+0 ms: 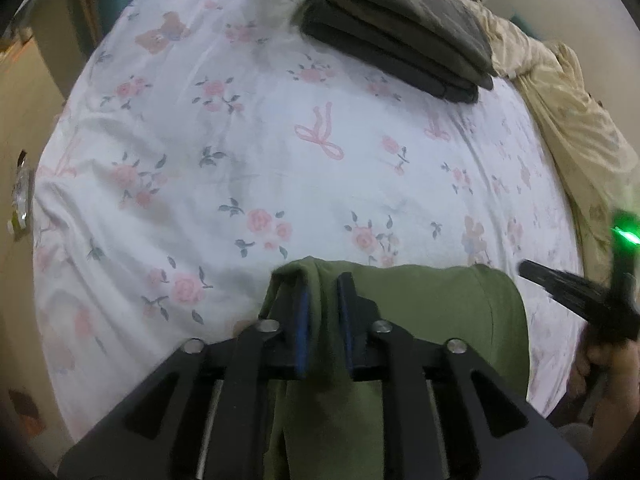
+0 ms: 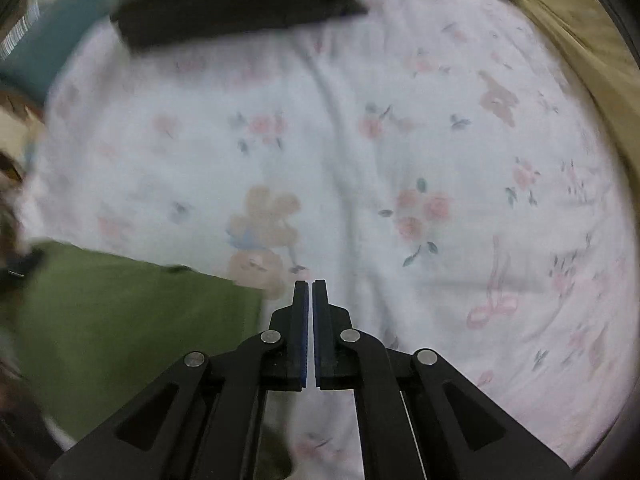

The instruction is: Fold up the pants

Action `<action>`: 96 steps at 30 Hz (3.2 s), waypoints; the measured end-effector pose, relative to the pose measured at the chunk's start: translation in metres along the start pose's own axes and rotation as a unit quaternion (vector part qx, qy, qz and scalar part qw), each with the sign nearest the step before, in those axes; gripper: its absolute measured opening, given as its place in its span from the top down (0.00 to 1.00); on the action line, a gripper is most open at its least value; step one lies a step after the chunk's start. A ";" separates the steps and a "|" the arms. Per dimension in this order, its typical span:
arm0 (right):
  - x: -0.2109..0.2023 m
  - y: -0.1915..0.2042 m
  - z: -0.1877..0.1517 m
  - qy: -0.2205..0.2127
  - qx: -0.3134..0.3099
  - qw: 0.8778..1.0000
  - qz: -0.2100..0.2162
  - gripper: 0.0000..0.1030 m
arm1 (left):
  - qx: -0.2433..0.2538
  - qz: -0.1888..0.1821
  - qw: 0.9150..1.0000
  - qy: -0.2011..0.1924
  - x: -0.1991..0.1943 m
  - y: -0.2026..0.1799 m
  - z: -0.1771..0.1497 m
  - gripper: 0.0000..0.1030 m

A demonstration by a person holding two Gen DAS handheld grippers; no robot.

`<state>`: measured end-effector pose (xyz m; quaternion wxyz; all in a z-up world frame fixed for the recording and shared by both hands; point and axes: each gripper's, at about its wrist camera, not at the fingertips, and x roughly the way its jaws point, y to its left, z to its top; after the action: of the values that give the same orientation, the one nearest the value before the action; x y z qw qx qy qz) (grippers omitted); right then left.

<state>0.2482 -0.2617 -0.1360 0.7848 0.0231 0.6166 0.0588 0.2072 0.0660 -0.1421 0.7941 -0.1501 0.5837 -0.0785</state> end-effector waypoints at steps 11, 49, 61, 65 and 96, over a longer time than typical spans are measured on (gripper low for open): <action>-0.042 0.056 -0.104 -0.015 0.023 0.983 0.180 0.94 | 0.112 -0.043 0.992 -0.026 -0.051 -0.049 -0.086 0.61; -0.025 0.094 -0.085 -0.097 -0.007 0.986 0.139 0.92 | 0.102 -0.040 0.993 -0.041 -0.007 -0.060 -0.065 0.96; 0.029 0.090 -0.085 -0.050 0.004 0.991 0.121 1.00 | 0.095 -0.038 0.995 -0.006 0.014 -0.054 -0.080 0.99; -0.012 0.047 -0.087 -0.083 0.085 0.971 0.207 0.85 | 0.028 -0.040 0.998 -0.051 -0.030 -0.032 -0.077 0.29; -0.025 0.043 -0.145 -0.104 0.088 0.956 0.260 0.85 | 0.028 -0.147 0.989 -0.005 -0.038 -0.016 -0.106 0.91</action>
<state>0.0993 -0.2269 -0.1420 0.7970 0.2573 0.5072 0.2034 0.0958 0.0469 -0.1312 0.7806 -0.2127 0.5489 -0.2100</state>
